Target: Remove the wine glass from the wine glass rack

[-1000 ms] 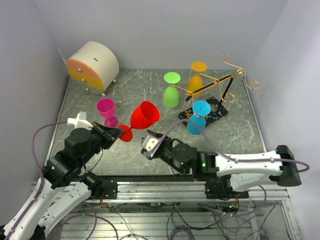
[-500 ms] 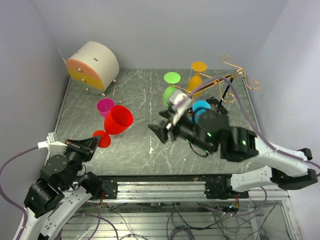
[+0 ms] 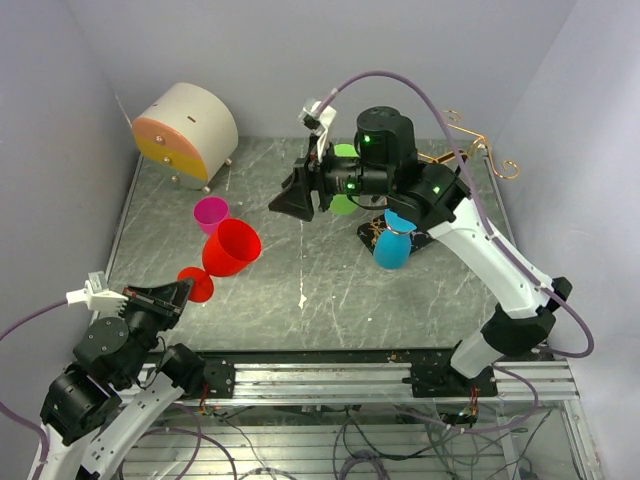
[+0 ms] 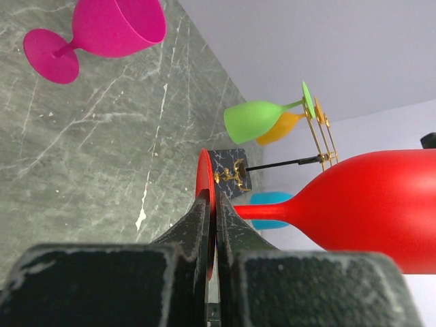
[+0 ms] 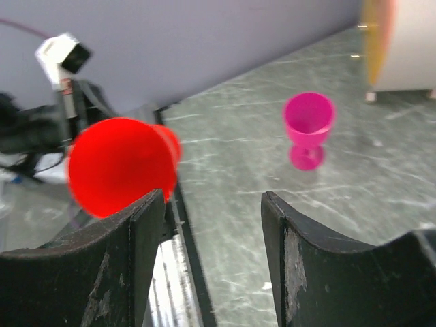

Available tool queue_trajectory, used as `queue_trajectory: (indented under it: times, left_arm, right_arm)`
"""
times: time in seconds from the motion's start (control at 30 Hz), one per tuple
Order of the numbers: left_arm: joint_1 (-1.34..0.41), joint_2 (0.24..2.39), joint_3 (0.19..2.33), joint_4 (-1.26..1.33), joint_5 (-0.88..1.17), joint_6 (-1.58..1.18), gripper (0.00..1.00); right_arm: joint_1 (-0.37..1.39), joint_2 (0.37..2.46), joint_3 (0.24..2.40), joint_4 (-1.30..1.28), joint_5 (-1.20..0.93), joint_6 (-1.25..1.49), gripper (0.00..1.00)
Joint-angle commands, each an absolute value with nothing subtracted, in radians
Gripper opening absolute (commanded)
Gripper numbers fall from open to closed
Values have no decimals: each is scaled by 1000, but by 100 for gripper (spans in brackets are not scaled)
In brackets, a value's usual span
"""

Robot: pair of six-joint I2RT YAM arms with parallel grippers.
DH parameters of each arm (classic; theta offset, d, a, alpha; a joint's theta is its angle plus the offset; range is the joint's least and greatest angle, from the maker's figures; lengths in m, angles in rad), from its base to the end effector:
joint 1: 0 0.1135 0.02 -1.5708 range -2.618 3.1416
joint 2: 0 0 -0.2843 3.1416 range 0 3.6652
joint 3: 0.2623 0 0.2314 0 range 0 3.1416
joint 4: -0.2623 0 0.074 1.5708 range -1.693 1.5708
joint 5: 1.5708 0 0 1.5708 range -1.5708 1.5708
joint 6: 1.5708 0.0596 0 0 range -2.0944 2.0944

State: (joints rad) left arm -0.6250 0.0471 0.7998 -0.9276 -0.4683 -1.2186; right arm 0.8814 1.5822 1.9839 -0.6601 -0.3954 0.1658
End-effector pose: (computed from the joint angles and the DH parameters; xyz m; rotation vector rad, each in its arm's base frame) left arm 0.0022 0.0316 0.3013 -0.8646 1.6045 -0.9367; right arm 0.1923 0.2694 0.5074 -0.9544 1.7029 1.0775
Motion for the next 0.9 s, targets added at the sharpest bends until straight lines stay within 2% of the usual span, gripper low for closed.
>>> queue_trajectory:
  times: [0.0, 0.6, 0.87]
  left_arm:
    - [-620, 40, 815, -931, -485, -1199, 7]
    - [-620, 68, 812, -890, -474, -1186, 7]
    - [-621, 86, 814, -877, -474, -1177, 7]
  right_arm:
    - [877, 1621, 2016, -651, -669, 216, 58]
    - [892, 1772, 2069, -677, -741, 210, 49]
    - [940, 1853, 2156, -718, -730, 191, 41]
